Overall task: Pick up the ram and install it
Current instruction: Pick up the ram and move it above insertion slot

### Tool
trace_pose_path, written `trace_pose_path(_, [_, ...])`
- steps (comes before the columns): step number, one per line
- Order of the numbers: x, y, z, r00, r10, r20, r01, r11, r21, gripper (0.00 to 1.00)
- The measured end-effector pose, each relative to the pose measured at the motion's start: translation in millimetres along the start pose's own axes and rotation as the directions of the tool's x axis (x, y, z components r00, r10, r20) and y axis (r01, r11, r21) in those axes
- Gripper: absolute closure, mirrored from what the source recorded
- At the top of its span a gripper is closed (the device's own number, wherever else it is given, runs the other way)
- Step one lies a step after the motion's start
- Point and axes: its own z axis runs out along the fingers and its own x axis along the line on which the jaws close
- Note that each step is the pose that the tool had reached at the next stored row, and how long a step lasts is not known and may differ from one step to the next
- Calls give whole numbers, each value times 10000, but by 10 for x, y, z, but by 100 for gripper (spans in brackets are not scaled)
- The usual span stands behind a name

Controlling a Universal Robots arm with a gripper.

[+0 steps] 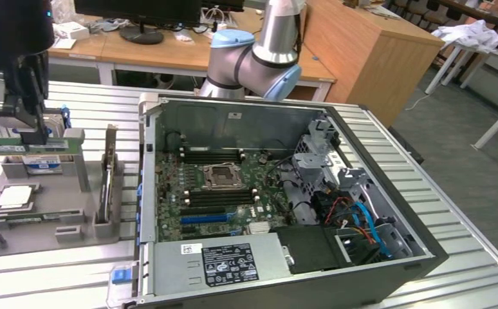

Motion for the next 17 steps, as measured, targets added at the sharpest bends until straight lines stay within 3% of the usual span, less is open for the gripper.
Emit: trace_pose_path(17, [9,-358,-15,10000,0,0,0,10000,-6,88])
